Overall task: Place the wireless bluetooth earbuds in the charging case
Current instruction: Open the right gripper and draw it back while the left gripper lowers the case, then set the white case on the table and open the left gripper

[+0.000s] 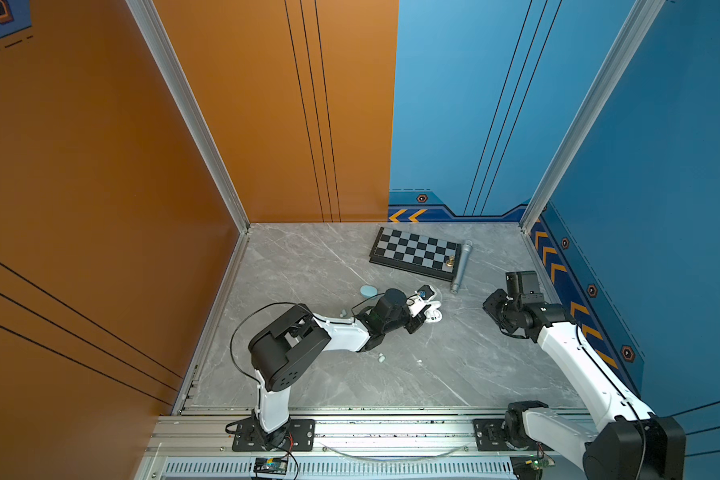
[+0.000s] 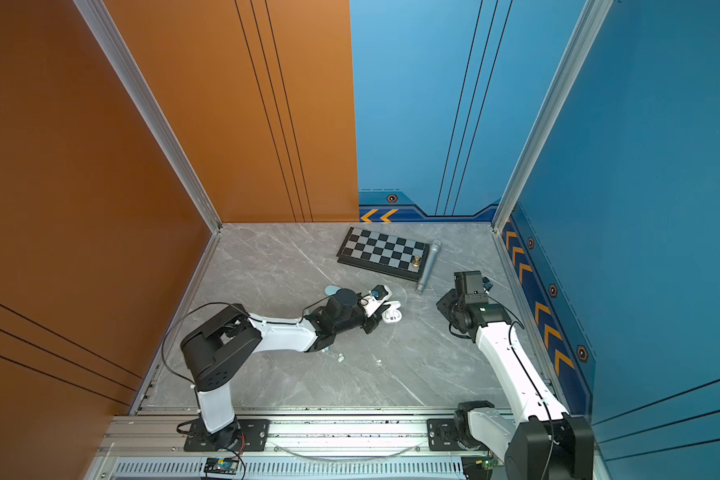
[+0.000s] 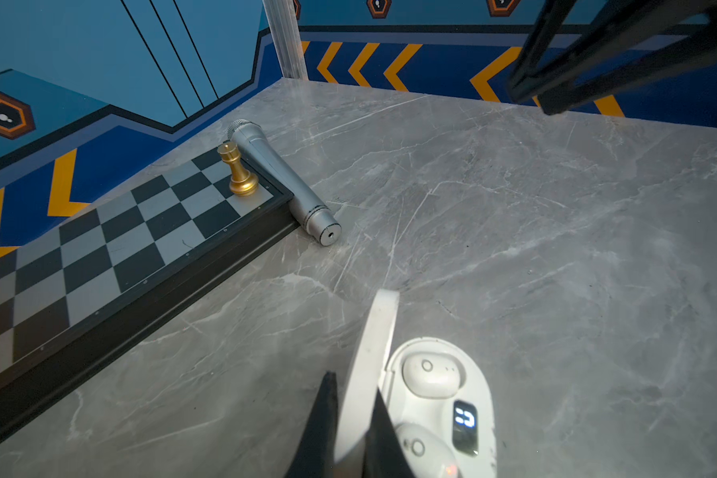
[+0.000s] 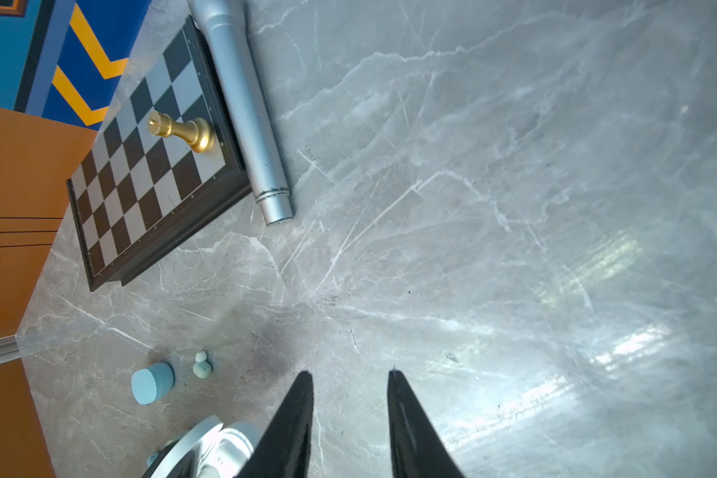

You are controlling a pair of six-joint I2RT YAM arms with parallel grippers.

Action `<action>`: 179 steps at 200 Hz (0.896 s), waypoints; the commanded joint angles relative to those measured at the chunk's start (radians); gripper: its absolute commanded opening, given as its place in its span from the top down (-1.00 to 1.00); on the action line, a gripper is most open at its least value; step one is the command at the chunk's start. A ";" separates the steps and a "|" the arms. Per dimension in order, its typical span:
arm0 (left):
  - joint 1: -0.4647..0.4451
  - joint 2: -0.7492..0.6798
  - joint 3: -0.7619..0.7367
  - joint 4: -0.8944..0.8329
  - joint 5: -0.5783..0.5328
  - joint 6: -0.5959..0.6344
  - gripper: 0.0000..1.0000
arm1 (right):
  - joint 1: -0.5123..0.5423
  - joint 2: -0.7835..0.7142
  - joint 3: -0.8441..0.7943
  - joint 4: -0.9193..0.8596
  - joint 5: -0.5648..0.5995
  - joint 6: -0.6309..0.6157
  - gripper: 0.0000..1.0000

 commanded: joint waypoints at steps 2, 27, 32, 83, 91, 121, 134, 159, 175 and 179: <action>-0.022 0.059 0.056 0.079 -0.063 -0.043 1.00 | -0.005 -0.002 -0.017 -0.031 0.028 0.073 0.33; -0.029 0.116 0.101 0.079 -0.072 -0.061 1.00 | -0.005 0.018 -0.012 -0.031 0.013 0.088 0.32; -0.029 0.123 0.105 0.079 -0.075 -0.066 1.00 | -0.005 0.021 -0.013 -0.031 0.012 0.091 0.32; -0.024 0.185 0.106 0.077 -0.100 -0.098 1.00 | -0.005 0.044 0.010 -0.031 -0.006 0.081 0.31; -0.026 0.192 0.107 0.077 -0.101 -0.099 1.00 | -0.005 0.045 0.013 -0.031 -0.007 0.081 0.31; -0.025 0.205 0.105 0.077 -0.092 -0.102 0.98 | -0.005 0.052 0.018 -0.032 -0.011 0.082 0.31; -0.024 0.209 0.102 0.077 -0.078 -0.098 0.95 | -0.005 0.056 0.021 -0.032 -0.012 0.078 0.31; -0.023 0.214 0.094 0.077 -0.063 -0.098 0.91 | -0.005 0.067 0.031 -0.034 -0.013 0.077 0.31; -0.023 0.214 0.086 0.077 -0.056 -0.098 0.87 | -0.005 0.074 0.041 -0.036 -0.015 0.074 0.31; -0.023 0.214 0.084 0.077 -0.052 -0.098 0.87 | -0.005 0.075 0.044 -0.036 -0.015 0.072 0.31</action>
